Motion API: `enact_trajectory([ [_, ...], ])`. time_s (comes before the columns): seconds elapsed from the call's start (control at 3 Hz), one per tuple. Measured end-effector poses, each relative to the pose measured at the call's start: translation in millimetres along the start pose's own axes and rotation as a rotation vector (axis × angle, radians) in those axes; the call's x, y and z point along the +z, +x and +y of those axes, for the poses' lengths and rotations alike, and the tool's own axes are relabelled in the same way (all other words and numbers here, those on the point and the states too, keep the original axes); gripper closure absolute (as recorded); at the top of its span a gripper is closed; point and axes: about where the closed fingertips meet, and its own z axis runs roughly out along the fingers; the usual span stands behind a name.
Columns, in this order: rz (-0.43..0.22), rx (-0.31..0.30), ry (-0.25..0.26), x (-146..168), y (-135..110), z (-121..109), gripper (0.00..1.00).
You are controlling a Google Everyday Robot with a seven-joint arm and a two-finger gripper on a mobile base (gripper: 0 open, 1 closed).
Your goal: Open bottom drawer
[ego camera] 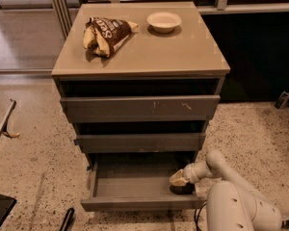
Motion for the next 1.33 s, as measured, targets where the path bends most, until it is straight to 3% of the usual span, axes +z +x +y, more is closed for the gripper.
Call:
enact_trajectory([
  [0.33,0.037,0.018,-0.045,8.5,16.6,5.1,1.0],
  [0.67,0.062,0.023,-0.063,8.3,29.7,11.6,0.82],
  [1.33,0.076,-0.005,-0.052,3.1,40.9,39.1,0.36],
])
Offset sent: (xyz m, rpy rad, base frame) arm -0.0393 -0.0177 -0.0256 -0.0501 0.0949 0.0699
